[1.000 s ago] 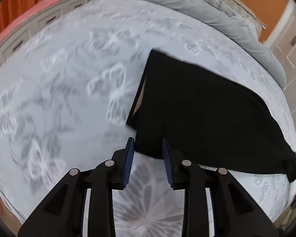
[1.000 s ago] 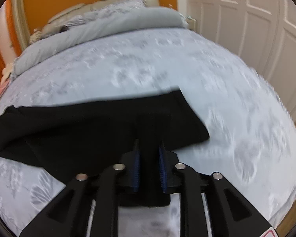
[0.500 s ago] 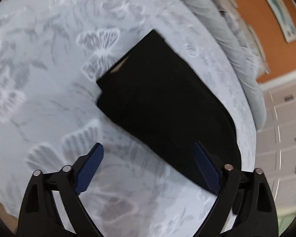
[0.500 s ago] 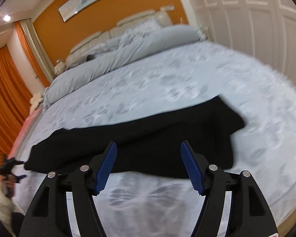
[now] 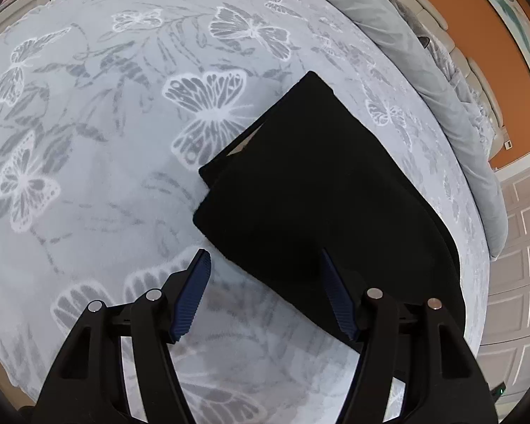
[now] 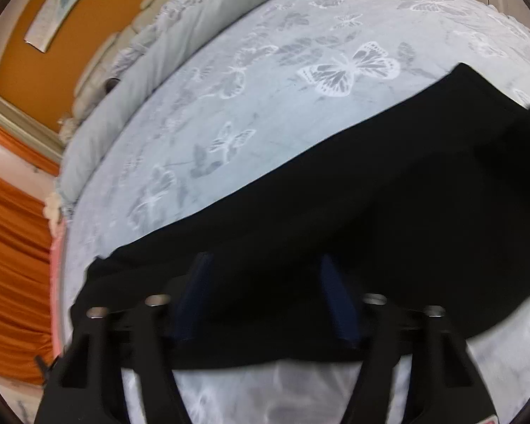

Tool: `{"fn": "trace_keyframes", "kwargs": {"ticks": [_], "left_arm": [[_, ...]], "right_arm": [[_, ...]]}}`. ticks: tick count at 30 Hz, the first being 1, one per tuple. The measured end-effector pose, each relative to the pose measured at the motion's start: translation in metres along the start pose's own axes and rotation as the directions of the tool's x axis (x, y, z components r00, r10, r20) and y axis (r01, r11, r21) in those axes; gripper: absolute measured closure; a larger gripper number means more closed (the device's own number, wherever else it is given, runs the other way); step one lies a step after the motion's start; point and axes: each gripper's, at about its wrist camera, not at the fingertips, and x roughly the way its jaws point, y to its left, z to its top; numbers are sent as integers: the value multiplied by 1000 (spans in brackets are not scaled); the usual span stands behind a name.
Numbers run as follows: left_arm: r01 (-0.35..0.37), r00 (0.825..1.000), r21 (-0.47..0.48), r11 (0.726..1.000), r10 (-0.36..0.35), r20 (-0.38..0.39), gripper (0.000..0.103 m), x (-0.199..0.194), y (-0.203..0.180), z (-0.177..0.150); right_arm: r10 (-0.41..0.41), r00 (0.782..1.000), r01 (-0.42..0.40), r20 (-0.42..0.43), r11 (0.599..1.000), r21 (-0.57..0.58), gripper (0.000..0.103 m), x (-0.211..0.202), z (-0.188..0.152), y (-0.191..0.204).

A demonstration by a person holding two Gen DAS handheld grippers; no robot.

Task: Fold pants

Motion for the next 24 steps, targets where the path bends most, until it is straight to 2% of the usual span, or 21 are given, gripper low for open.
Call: {"fn": "trace_keyframes", "kwargs": {"ticks": [1, 2, 3, 4, 5, 6, 7, 8, 9, 11, 12, 13, 15, 17, 18, 19, 21, 24], "left_arm": [[-4, 1000, 0, 1000, 4, -8, 42, 4, -1, 2], [-4, 1000, -3, 1000, 4, -16, 42, 6, -1, 3], [-8, 1000, 0, 1000, 8, -22, 42, 9, -1, 4], [-14, 1000, 1, 1000, 14, -22, 42, 10, -2, 5], [-15, 1000, 6, 1000, 15, -23, 41, 11, -3, 6], [-20, 1000, 14, 1000, 20, -24, 41, 13, -4, 7], [-33, 999, 25, 999, 33, -24, 42, 14, -6, 8], [-44, 999, 36, 998, 45, -21, 42, 14, -7, 8], [-62, 998, 50, 997, 63, -17, 41, 15, -9, 8], [-67, 997, 55, 996, 68, -19, 41, 15, -9, 9], [-66, 998, 53, 996, 67, -21, 41, 15, -9, 9], [-65, 998, 52, 997, 66, -24, 41, 15, -8, 9], [-70, 997, 58, 996, 72, -29, 41, 15, -8, 9], [-67, 997, 52, 996, 69, -28, 41, 14, -8, 8], [-62, 998, 42, 997, 63, -30, 41, 14, -7, 9], [-59, 998, 36, 998, 60, -31, 41, 14, -6, 9], [-56, 998, 25, 998, 57, -31, 41, 14, -5, 9], [-68, 997, 19, 998, 69, -28, 41, 13, -4, 7]], "right_arm": [[4, 1000, -4, -2, 1000, 13, 99, 8, 4, 0], [26, 999, -26, 24, 999, 31, 99, 10, 9, 0], [66, 992, -69, 109, 997, 25, 99, -2, 12, 5], [111, 974, -109, 195, 994, -21, 99, -22, 16, 16], [179, 942, -159, 285, 983, -91, 99, -47, 16, 30], [271, 885, -204, 379, 957, -207, 99, -82, 12, 47], [306, 858, -208, 412, 941, -267, 99, -100, 7, 55], [324, 846, -202, 424, 930, -307, 99, -112, 2, 60], [309, 852, -181, 421, 931, -317, 99, -114, -4, 55], [223, 898, -128, 379, 957, -260, 99, -93, -9, 29], [141, 942, -87, 306, 979, -182, 99, -68, -8, 5], [88, 967, -56, 237, 989, -138, 99, -50, -7, -11], [-7, 994, 20, 113, 994, -111, 95, -19, -11, -34], [-38, 997, 48, 74, 990, -132, 80, -14, -15, -37], [-54, 995, 65, 81, 987, -149, 68, -21, -16, -34], [-58, 993, 74, 105, 985, -159, 61, -29, -16, -32], [-49, 978, 81, 202, 985, -155, 33, -60, -12, -31], [-17, 941, 41, 337, 997, -64, 28, -87, 11, -46]]}}
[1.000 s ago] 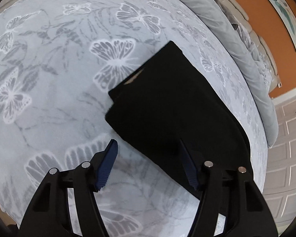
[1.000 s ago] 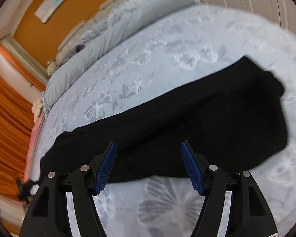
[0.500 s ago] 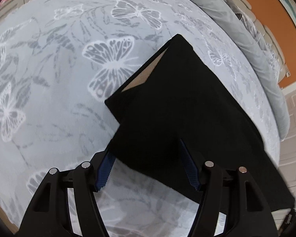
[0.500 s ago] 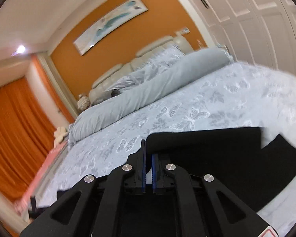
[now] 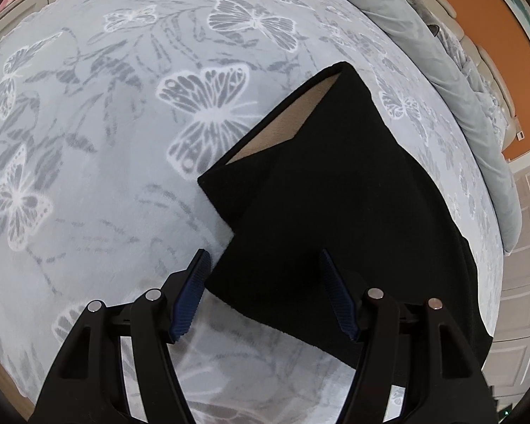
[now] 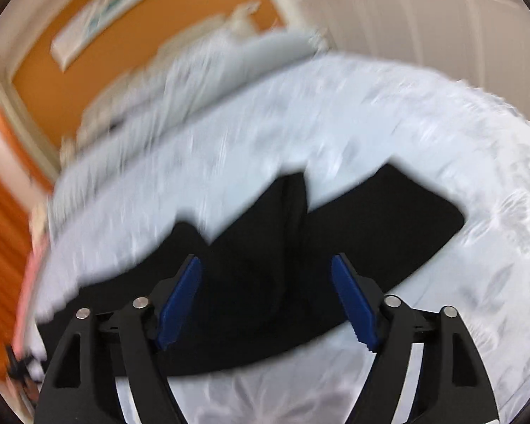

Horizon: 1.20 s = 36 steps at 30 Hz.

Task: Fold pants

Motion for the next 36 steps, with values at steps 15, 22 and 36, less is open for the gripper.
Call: {"fn": "trace_keyframes", "kwargs": {"ticks": [15, 22, 36], "left_arm": [[-76, 979, 105, 992, 54, 199, 33, -41, -48, -34], [-173, 974, 163, 971, 144, 174, 27, -21, -63, -36], [-205, 974, 142, 968, 187, 131, 15, -8, -64, -43]], "right_arm": [[-88, 991, 77, -102, 991, -112, 97, 104, 12, 31], [-189, 968, 209, 164, 971, -115, 95, 3, 21, 2], [-200, 978, 207, -66, 970, 124, 44, 47, 11, -82]]}}
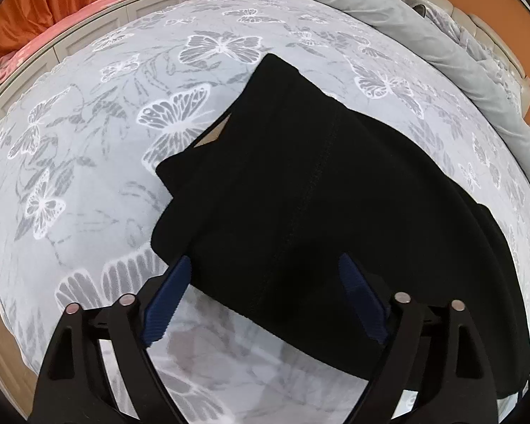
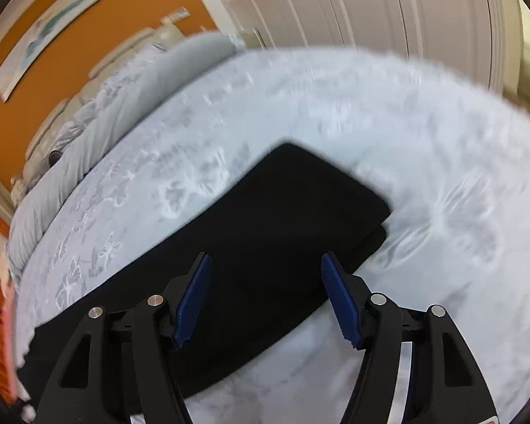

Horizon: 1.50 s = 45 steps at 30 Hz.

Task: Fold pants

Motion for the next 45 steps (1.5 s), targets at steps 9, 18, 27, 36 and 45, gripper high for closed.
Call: {"fn": "trace_keyframes", "kwargs": {"ticks": [9, 18, 27, 36, 45], "left_arm": [[57, 997, 41, 998, -55, -49, 70, 7, 17, 16], [111, 992, 6, 994, -111, -54, 41, -2, 55, 34], [273, 951, -38, 961, -275, -141, 73, 26, 68, 37], [316, 949, 51, 947, -316, -5, 80, 4, 67, 58], [288, 955, -6, 958, -287, -70, 72, 15, 79, 60]], "right_arm": [[-116, 983, 143, 142, 969, -200, 66, -51, -16, 68], [230, 959, -283, -166, 762, -583, 57, -49, -122, 267], [181, 943, -332, -280, 576, -747, 43, 34, -196, 459], [231, 936, -351, -264, 609, -711, 103, 74, -198, 500], [254, 943, -328, -214, 618, -714, 93, 37, -191, 464]]}}
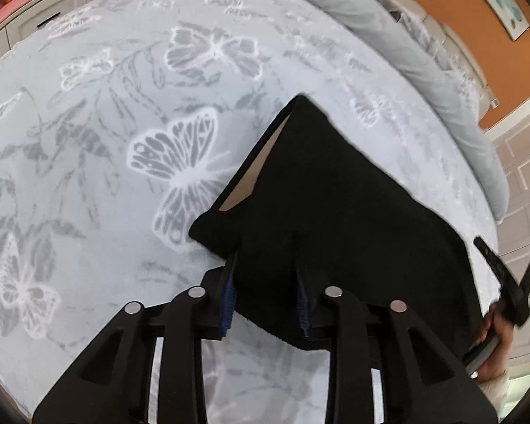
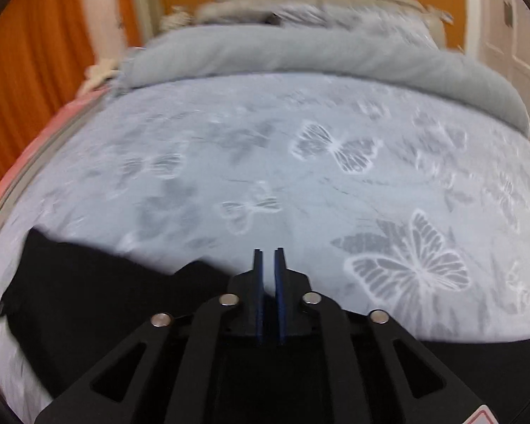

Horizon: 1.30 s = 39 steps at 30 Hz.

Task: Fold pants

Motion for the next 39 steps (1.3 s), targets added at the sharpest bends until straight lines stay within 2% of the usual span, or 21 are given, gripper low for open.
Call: {"fn": "trace_keyframes", "kwargs": {"ticks": [3, 4, 6, 7, 9, 10, 12, 14, 16, 18, 20, 23, 24, 25, 26, 28, 31, 33, 34, 36, 39], "left_arm": [[-41, 999, 5, 999, 41, 27, 68, -12, -2, -5], [-82, 995, 4, 997, 82, 60, 66, -21, -3, -7], [-113, 986, -8, 994, 113, 121, 64, -40, -4, -10], [-118, 983, -14, 993, 118, 143, 56, -47, -5, -9], [-124, 977, -19, 992, 126, 174, 36, -57, -5, -11], [-128, 976, -13, 992, 128, 178, 29, -58, -5, -14], [-146, 976, -8, 989, 145, 162, 29, -52, -3, -12], [-171, 975, -34, 985, 174, 140, 29, -46, 5, -6], [-153, 977, -104, 983, 166, 136, 29, -49, 22, 1], [-123, 978, -156, 980, 146, 150, 29, -58, 34, 5], [-126, 973, -176, 976, 156, 171, 28, -66, 43, 7], [-167, 961, -179, 970, 201, 190, 24, -74, 52, 6], [-183, 957, -183, 966, 218, 190, 24, -75, 57, 5], [-190, 957, -187, 964, 224, 186, 24, -76, 61, 6], [-194, 957, -191, 962, 229, 180, 24, -76, 66, 7], [-193, 959, -205, 960, 229, 170, 24, -74, 77, 8], [-164, 971, -187, 969, 192, 141, 24, -66, 81, 10], [-147, 977, -157, 977, 168, 128, 24, -62, 77, 11], [-147, 978, -149, 978, 166, 127, 24, -60, 75, 12], [-143, 979, -135, 980, 160, 123, 24, -57, 71, 12], [-125, 982, -148, 981, 143, 121, 24, -57, 74, 13]], "right_arm": [[78, 996, -81, -39, 994, -71, 93, -22, -24, 15], [88, 994, -93, -65, 992, -82, 93, -18, -32, 20], [26, 983, -49, -183, 991, -121, 93, 14, -48, 25], [-4, 980, -23, -198, 991, -134, 93, 23, -51, 29], [-7, 992, -7, -125, 994, -113, 89, 6, -47, 38], [34, 995, -43, -91, 995, -94, 87, -8, -45, 45], [130, 990, -134, -56, 987, -86, 67, -32, -51, 62], [173, 983, -179, -55, 974, -136, 62, -48, -66, 89], [208, 975, -221, -78, 937, -269, 61, -59, -88, 135], [202, 977, -212, -71, 872, -441, 48, -63, -106, 192], [201, 978, -194, -46, 821, -537, 42, -61, -114, 230], [194, 978, -198, -74, 761, -618, 45, -33, -114, 285], [193, 975, -218, -109, 747, -628, 78, -18, -113, 299], [175, 973, -229, -148, 744, -628, 87, -3, -109, 309], [163, 973, -231, -165, 759, -609, 89, 7, -99, 308], [234, 963, -269, -133, 834, -482, 91, -1, -60, 294], [268, 960, -232, 78, 921, -315, 93, -42, -7, 259], [258, 953, -208, 161, 938, -276, 92, -54, 8, 253], [249, 957, -198, 147, 935, -293, 91, -49, 9, 259], [244, 969, -218, 29, 908, -358, 91, -21, -8, 285], [269, 952, -305, -144, 844, -441, 91, 8, -56, 307]]}}
